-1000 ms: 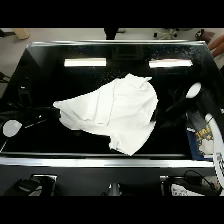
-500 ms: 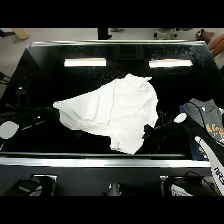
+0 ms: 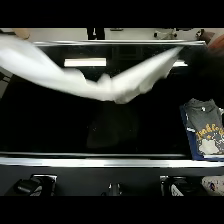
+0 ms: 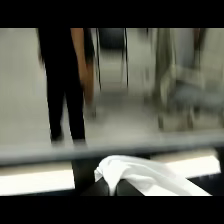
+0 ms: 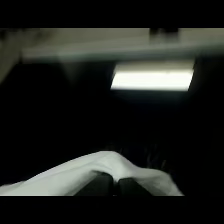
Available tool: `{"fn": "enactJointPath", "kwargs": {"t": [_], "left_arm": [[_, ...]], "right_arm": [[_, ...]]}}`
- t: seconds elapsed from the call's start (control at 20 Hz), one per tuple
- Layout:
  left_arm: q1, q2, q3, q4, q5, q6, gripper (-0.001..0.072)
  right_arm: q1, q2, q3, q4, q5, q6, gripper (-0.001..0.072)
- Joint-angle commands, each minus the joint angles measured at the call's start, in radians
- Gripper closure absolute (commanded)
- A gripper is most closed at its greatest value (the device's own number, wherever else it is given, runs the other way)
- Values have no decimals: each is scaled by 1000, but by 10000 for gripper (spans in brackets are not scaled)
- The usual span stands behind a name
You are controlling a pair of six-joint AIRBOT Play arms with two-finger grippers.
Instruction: Fold the shirts.
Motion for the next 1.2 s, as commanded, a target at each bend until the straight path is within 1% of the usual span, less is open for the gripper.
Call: {"fn": "enactJointPath", "kwargs": {"t": [0.0,0.05,0.15,0.2,0.35,0.55,0.7,0.8,0.95,1.0,1.1,1.15], "left_arm": [[1,45,287,76,-6,-58,683],[0,61,283,76,-12,-82,683],[1,68,278,82,-68,-84,683],[0,63,274,93,-73,-84,683],[1,46,253,145,-78,-66,683],[1,19,142,227,-179,-65,683],[1,16,88,235,-186,-65,683],[1,9,68,264,-186,-65,683],[1,-37,-16,270,-183,-65,683],[0,-69,-48,270,-173,-65,683],[1,-162,-103,270,-114,-65,682],[9,-228,-118,270,-80,-66,682]], "right_arm": [[1,188,259,-214,-143,59,695],[1,220,259,-233,-145,83,695],[1,251,260,-280,-100,138,695],[1,251,259,-304,-79,152,694],[1,223,259,-360,-29,154,694],[1,134,259,-369,82,157,694],[1,98,259,-376,75,161,694],[1,63,259,-396,98,165,694],[1,-76,258,-393,205,209,694],[1,-140,258,-393,214,213,694],[1,-285,259,-351,155,213,694],[1,-364,259,-323,76,214,694]]}}
